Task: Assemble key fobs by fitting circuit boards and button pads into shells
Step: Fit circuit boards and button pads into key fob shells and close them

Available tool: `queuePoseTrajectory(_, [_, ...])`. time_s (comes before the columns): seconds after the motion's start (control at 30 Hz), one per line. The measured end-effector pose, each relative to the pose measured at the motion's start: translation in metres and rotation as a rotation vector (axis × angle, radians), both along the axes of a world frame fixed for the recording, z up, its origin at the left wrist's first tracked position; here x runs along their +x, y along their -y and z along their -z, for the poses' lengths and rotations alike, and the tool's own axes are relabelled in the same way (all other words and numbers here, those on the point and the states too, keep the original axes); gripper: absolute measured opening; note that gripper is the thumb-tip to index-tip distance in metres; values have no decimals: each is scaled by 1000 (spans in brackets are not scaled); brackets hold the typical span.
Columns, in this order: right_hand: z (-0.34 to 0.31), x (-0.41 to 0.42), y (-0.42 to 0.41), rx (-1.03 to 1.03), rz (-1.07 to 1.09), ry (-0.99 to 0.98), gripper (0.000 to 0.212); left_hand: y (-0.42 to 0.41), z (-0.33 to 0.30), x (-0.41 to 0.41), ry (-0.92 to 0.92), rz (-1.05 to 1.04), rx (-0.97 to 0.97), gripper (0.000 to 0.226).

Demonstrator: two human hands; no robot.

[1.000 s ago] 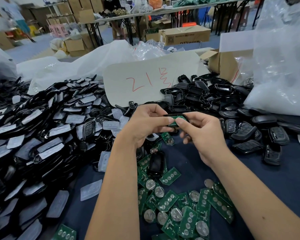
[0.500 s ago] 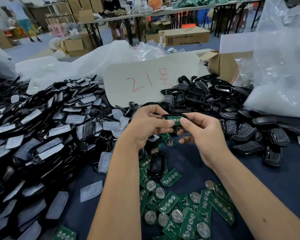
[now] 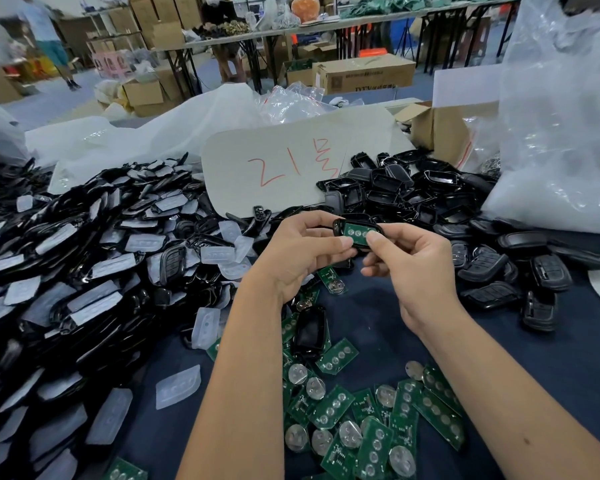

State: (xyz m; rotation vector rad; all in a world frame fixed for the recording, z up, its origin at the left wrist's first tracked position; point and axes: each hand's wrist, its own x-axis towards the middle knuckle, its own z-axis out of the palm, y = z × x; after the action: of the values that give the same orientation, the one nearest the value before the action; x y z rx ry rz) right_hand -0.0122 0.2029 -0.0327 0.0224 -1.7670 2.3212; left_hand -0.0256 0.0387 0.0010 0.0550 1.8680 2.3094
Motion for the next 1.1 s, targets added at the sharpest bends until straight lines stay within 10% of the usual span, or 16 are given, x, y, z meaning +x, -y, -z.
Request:
queuePoseTrajectory(0.77, [-17,-19,58,83,-178,-88,9,46,-20,7,-1,-249,-77,20])
queuePoseTrajectory(0.87, [-31,-35,93,129,-296,-79,31,87,-29,12,33,-490,-78,12])
queuePoseTrajectory(1.1, [-48,-84,184,1056,-262,-560,21,142,-27,23,90,-1427,-681,15])
